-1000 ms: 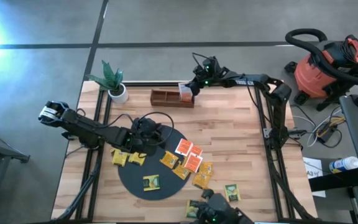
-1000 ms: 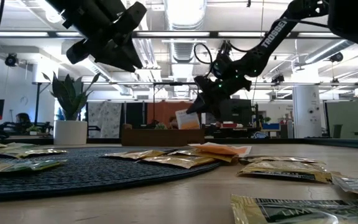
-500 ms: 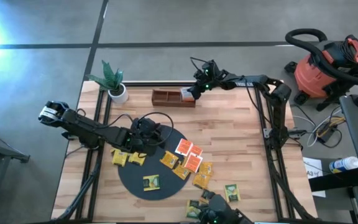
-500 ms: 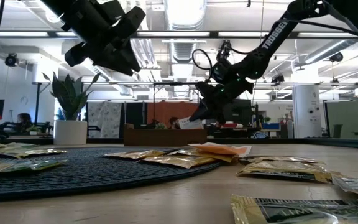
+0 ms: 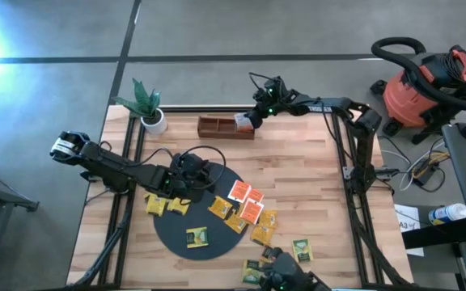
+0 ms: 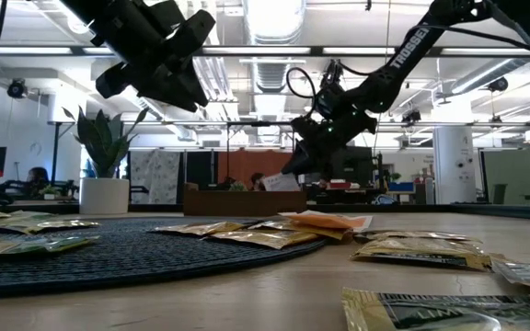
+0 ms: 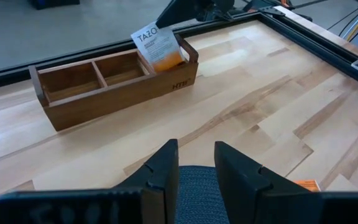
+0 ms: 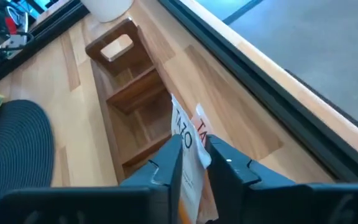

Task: Pick & Place Tea
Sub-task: Put the white tea bag into the right section of the wooden organizer

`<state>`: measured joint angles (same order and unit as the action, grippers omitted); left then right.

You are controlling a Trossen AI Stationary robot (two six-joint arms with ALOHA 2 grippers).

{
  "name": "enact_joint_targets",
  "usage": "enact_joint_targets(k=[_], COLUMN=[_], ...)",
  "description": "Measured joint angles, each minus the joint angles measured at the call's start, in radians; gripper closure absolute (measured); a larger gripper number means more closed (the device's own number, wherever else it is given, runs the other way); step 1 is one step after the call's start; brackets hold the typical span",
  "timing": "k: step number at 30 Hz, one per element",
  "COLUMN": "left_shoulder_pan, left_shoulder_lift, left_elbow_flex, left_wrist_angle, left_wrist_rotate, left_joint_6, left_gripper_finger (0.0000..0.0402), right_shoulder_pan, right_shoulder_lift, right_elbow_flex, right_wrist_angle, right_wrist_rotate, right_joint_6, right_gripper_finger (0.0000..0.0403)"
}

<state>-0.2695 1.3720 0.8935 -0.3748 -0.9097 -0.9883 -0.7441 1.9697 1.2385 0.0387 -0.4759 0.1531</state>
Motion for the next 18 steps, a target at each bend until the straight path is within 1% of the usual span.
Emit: enact_joint_targets(k=[3, 8, 12, 15, 18], left_shoulder_pan=[0.0, 0.0, 0.0, 0.0, 0.007], left_shoulder_lift=[0.0, 0.0, 0.0, 0.0, 0.0], left_elbow_flex=[0.0, 0.0, 0.0, 0.0, 0.0], left_wrist_angle=[0.0, 0.0, 0.0, 0.006, 0.01], left_wrist_rotate=[0.001, 0.021, 0.023, 0.01, 0.002], left_joint_6=[0.0, 0.0, 0.0, 0.0, 0.0], left_gripper_finger=[0.0303, 0.0303, 0.0303, 0.0303, 0.0303], right_shoulder_pan=[0.0, 0.0, 0.0, 0.0, 0.004], right_shoulder_lift=[-0.001, -0.057, -0.119, -0.137, -0.112], right_elbow_flex=[0.0, 0.0, 0.0, 0.039, 0.107], right_wrist_angle=[-0.038, -0.118, -0.132, -0.166, -0.252], right_wrist_rotate=[0.0, 0.009, 0.074, 0.133, 0.137], right_joint_6=[-0.011, -0.107, -0.139, -0.136, -0.122], right_gripper_finger=[0.0314, 0.0303, 0.0307, 0.0311, 0.0314])
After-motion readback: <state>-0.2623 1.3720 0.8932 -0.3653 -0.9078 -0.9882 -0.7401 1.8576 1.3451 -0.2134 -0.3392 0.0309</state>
